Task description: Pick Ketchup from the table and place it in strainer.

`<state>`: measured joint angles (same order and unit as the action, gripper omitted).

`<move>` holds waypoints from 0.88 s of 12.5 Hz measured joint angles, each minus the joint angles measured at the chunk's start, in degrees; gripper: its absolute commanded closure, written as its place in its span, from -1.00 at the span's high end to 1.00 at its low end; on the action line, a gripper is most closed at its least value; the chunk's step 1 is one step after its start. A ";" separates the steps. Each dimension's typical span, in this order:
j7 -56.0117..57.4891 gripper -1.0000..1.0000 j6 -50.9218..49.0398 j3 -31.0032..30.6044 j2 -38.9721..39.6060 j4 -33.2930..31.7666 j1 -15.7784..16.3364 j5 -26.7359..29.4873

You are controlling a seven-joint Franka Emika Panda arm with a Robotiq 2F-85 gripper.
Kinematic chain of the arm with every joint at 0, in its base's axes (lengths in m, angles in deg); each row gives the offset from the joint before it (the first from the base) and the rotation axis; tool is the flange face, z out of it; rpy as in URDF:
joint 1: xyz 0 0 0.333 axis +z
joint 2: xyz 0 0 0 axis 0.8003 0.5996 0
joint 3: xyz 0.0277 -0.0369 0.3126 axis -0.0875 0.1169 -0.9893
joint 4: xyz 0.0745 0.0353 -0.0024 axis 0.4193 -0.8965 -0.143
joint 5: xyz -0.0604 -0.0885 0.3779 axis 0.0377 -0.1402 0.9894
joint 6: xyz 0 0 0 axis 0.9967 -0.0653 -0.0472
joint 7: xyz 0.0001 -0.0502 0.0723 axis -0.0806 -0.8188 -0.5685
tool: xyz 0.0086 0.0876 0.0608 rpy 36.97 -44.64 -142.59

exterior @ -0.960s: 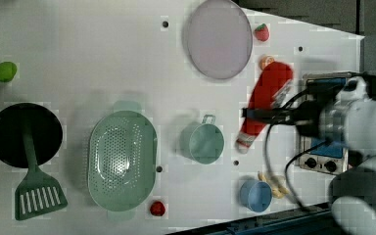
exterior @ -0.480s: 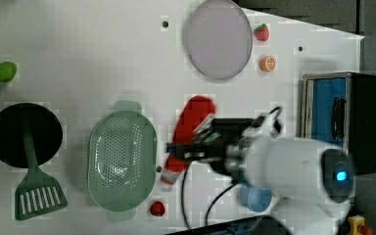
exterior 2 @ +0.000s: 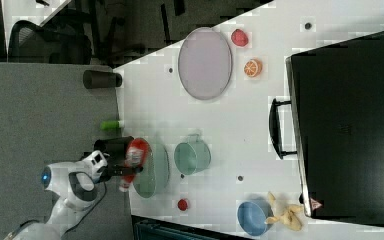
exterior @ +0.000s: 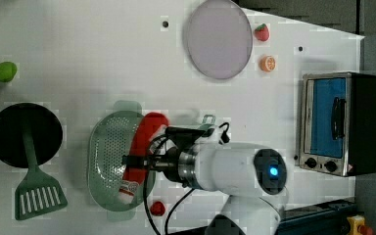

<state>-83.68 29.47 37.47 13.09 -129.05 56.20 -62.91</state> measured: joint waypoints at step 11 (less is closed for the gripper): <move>-5.05 1.00 -26.83 2.18 -21.66 3.92 -7.78 -1.02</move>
<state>-88.73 2.64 39.66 -8.57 -125.13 48.42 -63.93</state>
